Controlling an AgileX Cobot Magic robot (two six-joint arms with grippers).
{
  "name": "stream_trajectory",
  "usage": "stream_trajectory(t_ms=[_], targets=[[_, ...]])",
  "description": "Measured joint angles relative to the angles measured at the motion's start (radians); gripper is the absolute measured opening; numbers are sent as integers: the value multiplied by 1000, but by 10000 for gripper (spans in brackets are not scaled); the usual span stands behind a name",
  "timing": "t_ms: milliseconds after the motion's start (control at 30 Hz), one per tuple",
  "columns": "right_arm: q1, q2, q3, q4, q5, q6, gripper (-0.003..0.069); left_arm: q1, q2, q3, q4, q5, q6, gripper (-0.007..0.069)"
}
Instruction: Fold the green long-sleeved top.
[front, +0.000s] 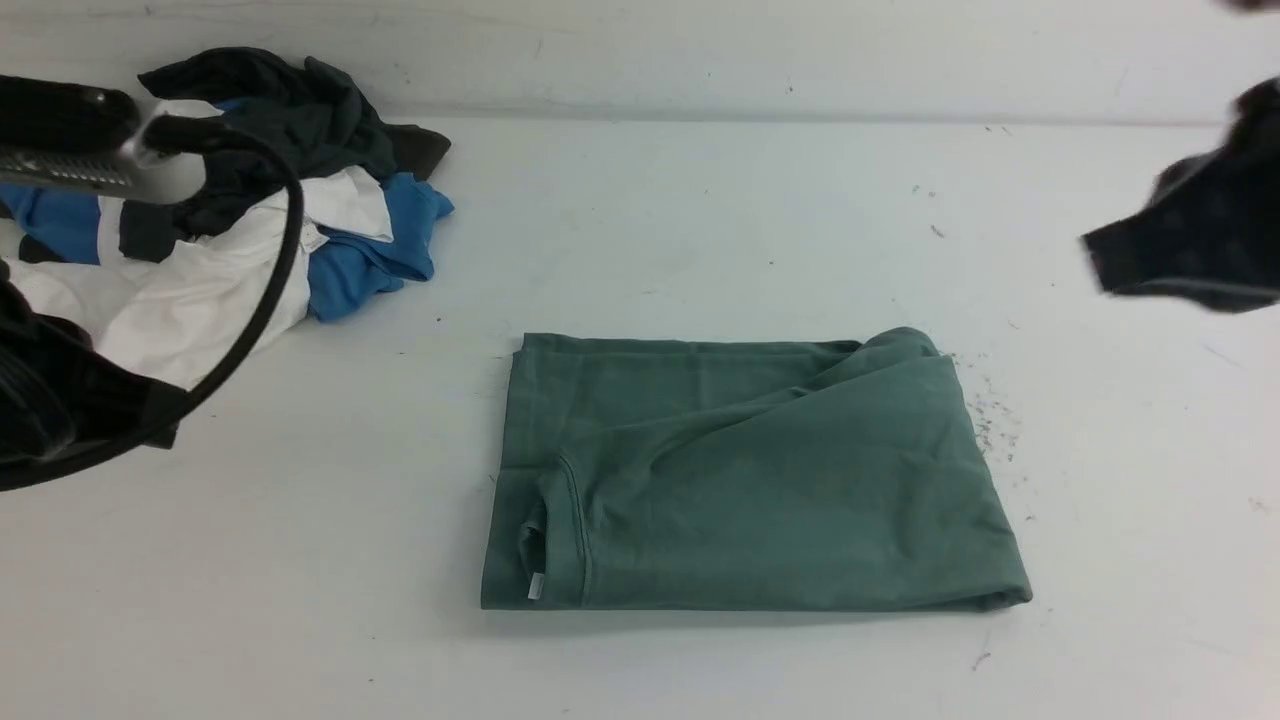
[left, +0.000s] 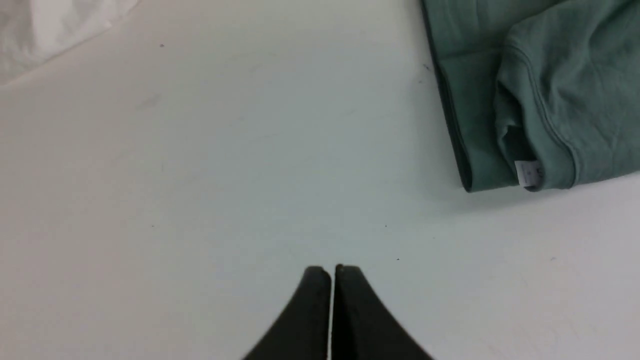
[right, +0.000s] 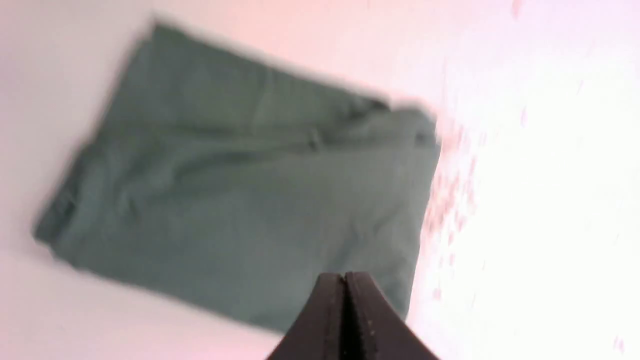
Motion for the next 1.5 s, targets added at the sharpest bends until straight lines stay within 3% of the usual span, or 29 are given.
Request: stream_trajectory(t_ms=[133,233,433,700,1133,1500], targets=[[0,-206,112,-20,-127,2,-15,0,-44,19,-6,0,-1,-4],[0,-453,299,-48,-317,24,-15,0,-85,65,-20,-2,-2,-4],[-1,-864,657,-174,-623,198,-15,0,-127,157,-63,-17,-2,-4],[-3,-1042,858,-333,-670,341,-15,0,-138,187,-92,-42,-2,-4],[-4,-1042,869,-384,-731,345,-15,0,-348,271,-95,-72,9,-4],[-4,-1042,871,-384,-731,345,-15,1,-653,489,-101,-243,9,-4]])
